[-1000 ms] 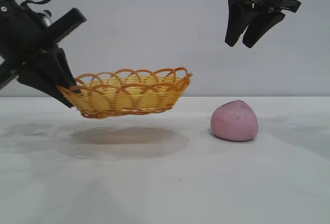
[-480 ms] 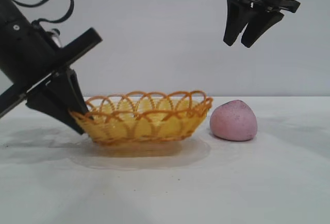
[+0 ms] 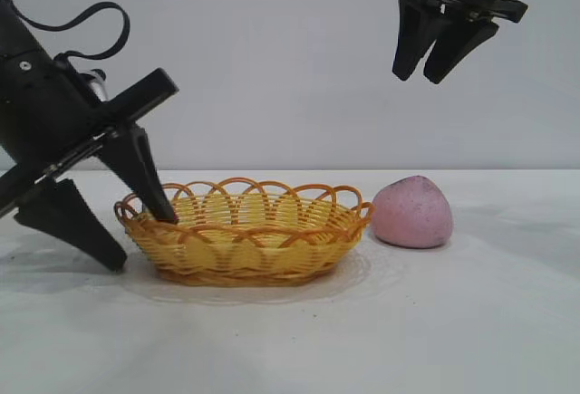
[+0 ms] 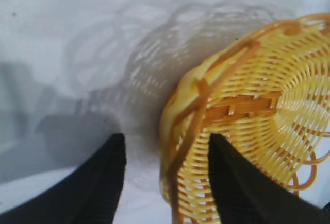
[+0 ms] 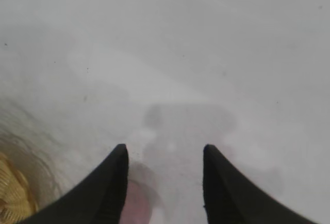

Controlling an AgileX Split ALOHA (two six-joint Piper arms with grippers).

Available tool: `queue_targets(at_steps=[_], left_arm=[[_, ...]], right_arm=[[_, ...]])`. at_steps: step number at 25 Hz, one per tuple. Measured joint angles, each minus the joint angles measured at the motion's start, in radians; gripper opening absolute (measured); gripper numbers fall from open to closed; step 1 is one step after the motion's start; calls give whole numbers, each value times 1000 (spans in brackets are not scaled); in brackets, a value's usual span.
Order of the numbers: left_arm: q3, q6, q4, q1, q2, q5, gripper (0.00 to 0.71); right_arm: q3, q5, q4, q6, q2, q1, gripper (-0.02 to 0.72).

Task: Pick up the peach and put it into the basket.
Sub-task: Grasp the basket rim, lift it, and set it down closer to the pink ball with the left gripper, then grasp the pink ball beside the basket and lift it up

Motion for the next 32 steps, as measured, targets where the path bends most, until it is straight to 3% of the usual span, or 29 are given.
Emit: queue_targets(at_steps=[2, 7, 11, 16, 18, 23, 28, 32], left_arm=[[0, -2, 25, 11, -44, 16, 365], [0, 0, 160, 125, -161, 78, 365], [-18, -128, 465, 219, -179, 68, 365], [-41, -500, 945, 238, -179, -12, 365], [-48, -593, 1046, 239, -185, -19, 365], [-48, -650, 1091, 239, -339, -26, 365], [3, -652, 1095, 239, -699, -18, 365], [88, -652, 1111, 239, -972, 99, 365]], right_arm=[[0, 0, 0, 0, 0, 0, 337], [0, 0, 0, 0, 0, 0, 337], [0, -2, 9, 0, 4, 0, 337], [0, 10, 39, 0, 58, 0, 337], [0, 25, 44, 0, 72, 0, 337], [0, 38, 48, 7, 78, 0, 337], [0, 48, 50, 40, 79, 0, 337], [0, 50, 53, 49, 79, 0, 337]])
